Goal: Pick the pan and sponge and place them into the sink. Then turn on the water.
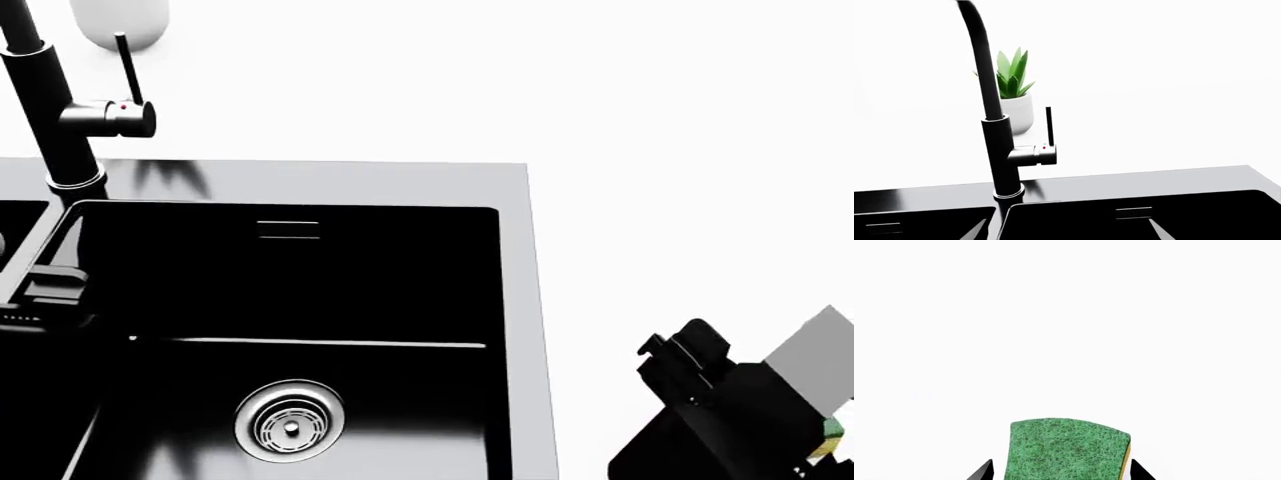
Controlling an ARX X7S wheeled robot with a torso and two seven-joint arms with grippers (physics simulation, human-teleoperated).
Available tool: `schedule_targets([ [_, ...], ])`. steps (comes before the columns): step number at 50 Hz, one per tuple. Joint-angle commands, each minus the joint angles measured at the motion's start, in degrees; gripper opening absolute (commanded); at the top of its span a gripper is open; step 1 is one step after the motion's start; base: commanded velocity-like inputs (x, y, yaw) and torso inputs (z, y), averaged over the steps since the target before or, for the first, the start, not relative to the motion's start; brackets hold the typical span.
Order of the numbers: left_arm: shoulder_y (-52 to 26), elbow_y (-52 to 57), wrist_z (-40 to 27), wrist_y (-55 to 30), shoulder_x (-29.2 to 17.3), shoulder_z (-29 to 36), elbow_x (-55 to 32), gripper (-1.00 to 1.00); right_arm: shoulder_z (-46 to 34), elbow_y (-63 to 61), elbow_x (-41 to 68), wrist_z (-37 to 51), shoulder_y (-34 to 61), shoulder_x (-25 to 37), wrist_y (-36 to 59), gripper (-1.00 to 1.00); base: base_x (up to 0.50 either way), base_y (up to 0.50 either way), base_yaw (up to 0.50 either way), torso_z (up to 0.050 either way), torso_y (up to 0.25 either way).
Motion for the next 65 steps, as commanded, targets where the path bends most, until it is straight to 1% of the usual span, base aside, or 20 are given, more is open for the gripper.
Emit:
schedule_targets([
  [1, -0.22, -0.48, -0.32, 0.38, 0.41, 0.70, 0.14, 1.00, 0.18, 3.91, 1.40, -0.46, -3.33, 0.09, -0.87, -1.00, 0.00, 0.00, 0.00, 0.000, 0.000],
  [10, -0.17, -0.69, -0.59, 0.69, 0.59, 1.15, 0.28, 1.00, -1.95, 0.04, 0.94, 1.84, -2.42, 0.84, 0.98, -1.00, 0.00, 0.00, 0.00, 0.000, 0.000],
  [16, -0.11, -0.71, -0.44, 0.74, 0.31, 0.89, 0.03, 1.00, -3.37, -3.76, 1.29, -3.83, -2.61, 1.80, -3.47, -1.00, 0.00, 0.00, 0.00, 0.000, 0.000],
  [18, -0.08, -0.65, -0.37, 0.73, 0.18, 0.75, -0.11, 1.00, -7.79, -6.16, 1.36, -8.36, -1.31, 5.20, -1.16, -1.00, 0.00, 0.00, 0.00, 0.000, 0.000],
  [22, -0.08, -0.52, -0.47, 0.61, 0.19, 0.66, -0.29, 1.00, -10.09, -6.47, 2.95, -11.14, 0.67, 7.29, 2.17, -1.00, 0.00, 0.00, 0.00, 0.000, 0.000],
  [24, 0.26, -0.40, -0.24, 0.71, -0.14, 0.15, -0.55, 1.00, -11.87, -6.56, 2.20, -14.21, 0.91, 8.61, 1.05, -1.00, 0.00, 0.00, 0.00, 0.000, 0.000],
  [26, 0.30, -0.38, -0.37, 0.79, 0.01, 0.34, -0.49, 1.00, -13.96, -8.08, 2.87, -23.08, -0.19, 10.36, -3.02, -1.00, 0.00, 0.00, 0.00, 0.000, 0.000],
  [27, 0.29, -0.36, -0.37, 0.77, -0.02, 0.42, -0.49, 1.00, -12.31, -8.26, 4.22, -21.61, -0.14, 9.90, -2.19, -1.00, 0.00, 0.00, 0.00, 0.000, 0.000],
  [30, 0.39, -0.24, -0.29, 0.73, -0.33, 0.07, -0.67, 1.00, -11.86, -7.50, 10.15, -28.17, 1.61, 10.59, -0.07, -1.00, 0.00, 0.00, 0.00, 0.000, 0.000],
  [31, 0.12, -0.29, -0.20, 0.53, -0.47, -0.01, -0.82, 1.00, -16.49, -7.91, 7.70, -30.00, 3.44, 12.81, 1.71, -1.00, 0.00, 0.00, 0.00, 0.000, 0.000],
  [35, 0.27, -0.09, -0.11, 0.48, -0.64, -0.17, -1.07, 1.00, -17.46, -7.77, 12.45, -35.28, 5.88, 14.13, 5.48, -1.00, 0.00, 0.00, 0.00, 0.000, 0.000],
  [37, 0.05, -0.19, -0.19, 0.27, -0.49, -0.27, -1.29, 1.00, -19.19, -8.71, 12.58, -39.61, 7.44, 15.84, 5.36, -1.00, 0.00, 0.00, 0.00, 0.000, 0.000],
  [39, -0.10, -0.16, -0.15, 0.19, -0.60, -0.20, -1.34, 1.00, -19.87, -11.47, 11.03, -46.95, 6.66, 17.14, -0.52, -1.00, 0.00, 0.00, 0.00, 0.000, 0.000],
  [40, -0.45, -0.33, -0.22, 0.08, -0.49, -0.03, -1.33, 1.00, -25.28, -10.93, 9.81, -50.55, 8.85, 19.68, 3.29, -1.00, 0.00, 0.00, 0.00, 0.000, 0.000],
  [41, -0.73, -0.29, -0.29, -0.13, -0.45, -0.08, -1.47, 1.00, -24.97, -12.09, 8.89, -50.66, 8.28, 20.27, 1.80, -1.00, 0.00, 0.00, 0.00, 0.000, 0.000],
  [49, -1.52, -0.52, -0.27, -0.69, -0.59, 0.03, -1.87, 1.00, -27.29, -15.48, 14.07, -55.07, 10.43, 26.81, 10.56, -1.00, 0.00, 0.00, 0.00, 0.000, 0.000],
  [55, -1.29, -0.79, -0.28, -0.34, -0.09, 0.21, -2.11, 1.00, -29.78, -17.51, 14.22, -58.77, 10.44, 29.39, 11.49, -1.00, 0.00, 0.00, 0.00, 0.000, 0.000],
  [57, -1.50, -0.56, -0.35, -0.88, 0.02, -0.12, -2.63, 1.00, -29.53, -17.52, 15.72, -58.35, 10.73, 29.42, 13.13, -1.00, 0.00, 0.00, 0.00, 0.000, 0.000],
  [58, -1.39, -0.39, -0.28, -0.92, 0.08, -0.03, -2.79, 1.00, -26.17, -16.56, 18.63, -55.42, 10.11, 28.40, 14.01, -1.00, 0.00, 0.00, 0.00, 0.000, 0.000],
  [65, -0.61, -0.23, 0.24, -0.94, -0.39, -1.09, -3.70, 1.00, -23.59, -19.38, 19.13, -54.23, 8.98, 30.69, 12.97, -1.00, 0.00, 0.00, 0.00, 0.000, 0.000],
])
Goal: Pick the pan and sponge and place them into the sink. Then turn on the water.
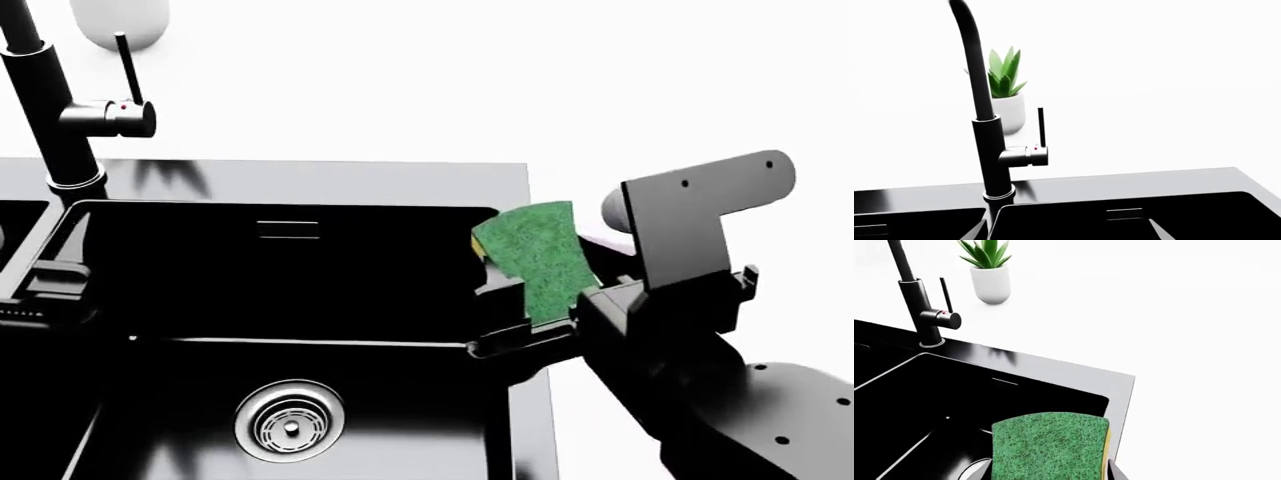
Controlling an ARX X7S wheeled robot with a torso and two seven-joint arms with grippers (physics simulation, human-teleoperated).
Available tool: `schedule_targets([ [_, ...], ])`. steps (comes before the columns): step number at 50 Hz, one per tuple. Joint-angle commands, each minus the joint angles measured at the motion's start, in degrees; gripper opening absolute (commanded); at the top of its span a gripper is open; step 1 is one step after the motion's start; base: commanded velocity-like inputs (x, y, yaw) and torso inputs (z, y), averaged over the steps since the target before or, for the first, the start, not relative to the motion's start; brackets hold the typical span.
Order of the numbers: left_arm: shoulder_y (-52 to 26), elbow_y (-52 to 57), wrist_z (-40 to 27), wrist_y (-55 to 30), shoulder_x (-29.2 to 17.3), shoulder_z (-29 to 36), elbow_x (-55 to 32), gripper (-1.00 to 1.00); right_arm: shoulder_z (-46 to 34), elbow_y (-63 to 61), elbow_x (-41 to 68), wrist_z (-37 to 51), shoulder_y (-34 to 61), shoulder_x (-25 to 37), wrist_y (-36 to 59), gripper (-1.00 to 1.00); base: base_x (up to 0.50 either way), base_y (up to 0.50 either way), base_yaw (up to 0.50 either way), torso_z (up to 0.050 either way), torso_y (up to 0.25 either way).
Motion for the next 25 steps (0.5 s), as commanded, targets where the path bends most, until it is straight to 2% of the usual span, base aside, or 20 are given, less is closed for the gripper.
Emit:
schedule_targets([
  [1, 0.31, 0.10, 0.20, -0.30, -0.04, -0.49, -0.95, 1.00, 2.59, -3.84, 3.02, -0.75, -0.37, 3.90, 2.09, -1.00, 0.00, 0.00, 0.00, 0.000, 0.000],
  [14, -0.42, -0.26, 0.29, -0.02, -0.60, 0.04, -0.76, 1.00, 1.74, -4.12, 2.27, -0.37, -1.73, 4.17, 1.71, -1.00, -0.01, 0.00, 0.00, 0.000, 0.000],
  [18, 0.53, -0.17, 0.31, 0.35, -0.69, -0.26, -0.84, 1.00, 2.36, -4.43, 2.33, -0.07, -2.56, 4.39, 1.11, -1.00, -0.27, 0.26, 0.00, 0.000, 0.000],
  [25, -0.02, -0.09, 0.41, -0.14, -1.13, -0.71, -1.39, 1.00, 1.92, -4.19, 2.17, 0.17, -1.89, 4.31, 1.33, -1.00, -0.23, 0.46, 0.00, 0.000, 0.000],
])
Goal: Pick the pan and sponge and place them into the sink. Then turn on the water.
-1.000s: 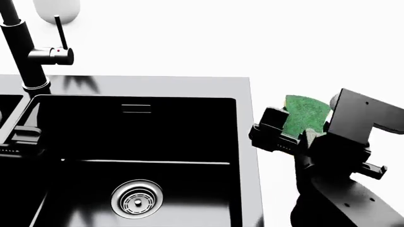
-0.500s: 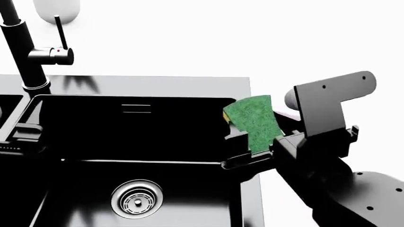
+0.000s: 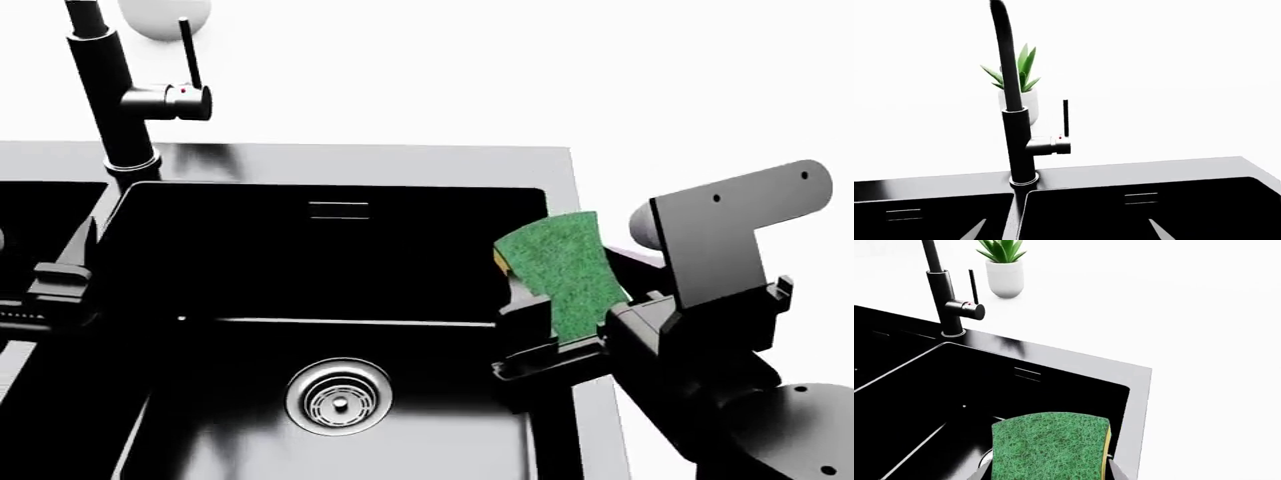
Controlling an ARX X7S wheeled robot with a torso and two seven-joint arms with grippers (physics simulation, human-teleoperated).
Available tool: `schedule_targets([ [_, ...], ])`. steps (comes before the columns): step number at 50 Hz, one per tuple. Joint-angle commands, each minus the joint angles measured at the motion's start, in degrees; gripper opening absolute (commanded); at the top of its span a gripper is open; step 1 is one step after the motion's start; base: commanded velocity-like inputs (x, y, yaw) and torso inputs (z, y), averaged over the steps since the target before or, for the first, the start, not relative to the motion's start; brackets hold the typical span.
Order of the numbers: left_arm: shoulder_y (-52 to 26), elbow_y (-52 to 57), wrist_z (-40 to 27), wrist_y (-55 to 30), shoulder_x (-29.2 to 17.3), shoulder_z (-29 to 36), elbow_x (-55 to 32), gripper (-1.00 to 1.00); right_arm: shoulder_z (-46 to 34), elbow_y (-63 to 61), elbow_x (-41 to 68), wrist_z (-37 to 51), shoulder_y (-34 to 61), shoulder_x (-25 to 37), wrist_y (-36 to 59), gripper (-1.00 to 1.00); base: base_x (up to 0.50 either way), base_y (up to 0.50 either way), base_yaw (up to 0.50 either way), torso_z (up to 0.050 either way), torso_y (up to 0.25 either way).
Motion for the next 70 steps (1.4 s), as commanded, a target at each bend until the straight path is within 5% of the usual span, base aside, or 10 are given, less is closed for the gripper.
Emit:
schedule_targets([
  [1, -0.11, 0.16, 0.19, -0.20, -0.83, -0.56, -0.40, 1.00, -0.09, -0.43, -0.38, -0.19, 0.16, 0.26, 0.04, -1.00, -0.23, 0.50, 0.00, 0.000, 0.000],
  [70, 0.78, -0.14, -0.61, 0.94, -1.53, 0.06, -0.91, 1.00, -3.17, 1.12, -3.24, -1.78, -1.51, -0.16, -3.79, -1.00, -0.01, 0.50, 0.00, 0.000, 0.000],
])
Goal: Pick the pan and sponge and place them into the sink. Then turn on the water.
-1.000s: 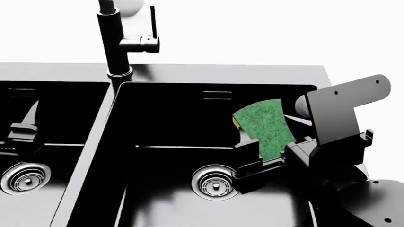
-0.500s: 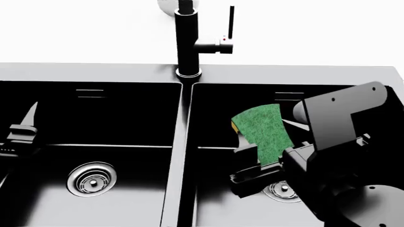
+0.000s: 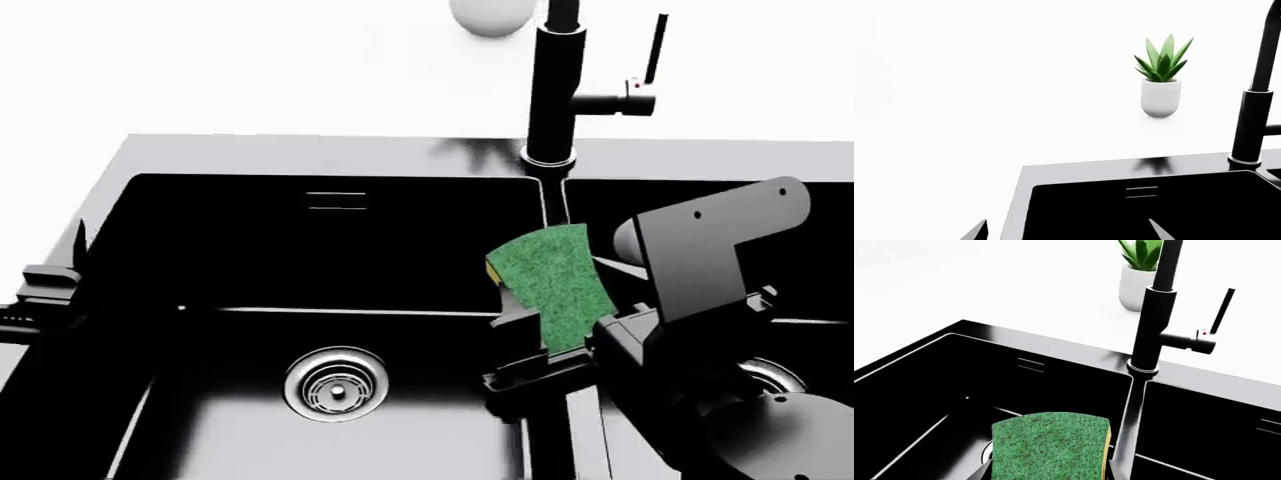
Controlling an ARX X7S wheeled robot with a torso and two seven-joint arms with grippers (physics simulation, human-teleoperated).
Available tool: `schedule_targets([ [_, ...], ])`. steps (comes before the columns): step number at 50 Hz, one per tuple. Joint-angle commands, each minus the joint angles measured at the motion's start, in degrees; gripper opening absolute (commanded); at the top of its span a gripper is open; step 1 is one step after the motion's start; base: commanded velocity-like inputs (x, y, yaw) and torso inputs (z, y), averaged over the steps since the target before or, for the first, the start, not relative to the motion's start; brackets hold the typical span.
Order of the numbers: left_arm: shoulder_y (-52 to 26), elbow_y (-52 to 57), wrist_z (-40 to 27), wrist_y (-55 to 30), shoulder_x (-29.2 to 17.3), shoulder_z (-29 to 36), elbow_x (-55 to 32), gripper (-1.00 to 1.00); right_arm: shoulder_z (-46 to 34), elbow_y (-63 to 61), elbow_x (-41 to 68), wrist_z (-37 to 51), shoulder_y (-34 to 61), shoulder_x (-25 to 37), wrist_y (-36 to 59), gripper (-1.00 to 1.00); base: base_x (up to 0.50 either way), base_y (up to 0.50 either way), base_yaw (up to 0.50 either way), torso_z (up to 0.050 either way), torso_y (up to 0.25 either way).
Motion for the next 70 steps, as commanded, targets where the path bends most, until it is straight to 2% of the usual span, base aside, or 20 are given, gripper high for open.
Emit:
schedule_targets([
  [1, 0.14, -0.43, 0.08, 0.42, -0.07, 0.36, 0.05, 1.00, -0.20, 0.04, -0.76, -0.69, -0.24, 0.13, -0.34, -1.00, 0.02, 0.50, 0.00, 0.000, 0.000],
  [8, 0.01, -0.31, -0.26, 0.31, 0.20, 0.86, 0.05, 1.00, -0.06, 0.64, -1.05, -1.02, -0.71, -0.12, -1.35, -1.00, 0.05, 0.49, 0.00, 0.000, 0.000],
  [19, 0.02, 0.03, -0.09, 0.18, -0.27, 0.43, -0.56, 1.00, -1.42, 0.89, -1.85, -1.78, -0.75, -0.11, -1.61, -1.00, 0.17, 0.16, 0.00, 0.000, 0.000],
  [32, -0.23, -0.13, -0.29, 0.25, -0.15, 0.73, -0.74, 1.00, -3.26, 2.34, -2.35, -2.50, 0.13, -1.27, -1.39, -1.00, 0.19, 0.49, 0.00, 0.000, 0.000],
  [40, 0.29, -0.18, -0.11, 0.73, -0.37, 0.87, -0.71, 1.00, -4.68, 4.00, -2.77, -2.74, 1.00, -2.09, -0.71, -1.00, 0.05, 0.10, 0.00, 0.000, 0.000],
  [57, -0.92, 0.17, -0.68, -0.07, -0.39, 1.75, -0.96, 1.00, -15.93, 27.03, -12.70, -12.81, 12.28, -13.27, -6.29, -1.00, 0.00, 0.00, 0.00, 0.000, 0.000],
  [70, -0.35, -0.41, -0.51, 0.79, -0.33, 2.03, -0.89, 1.00, -24.47, 56.75, -21.27, -25.88, 23.35, -25.52, -15.93, -1.00, 0.00, 0.00, 0.00, 0.000, 0.000],
])
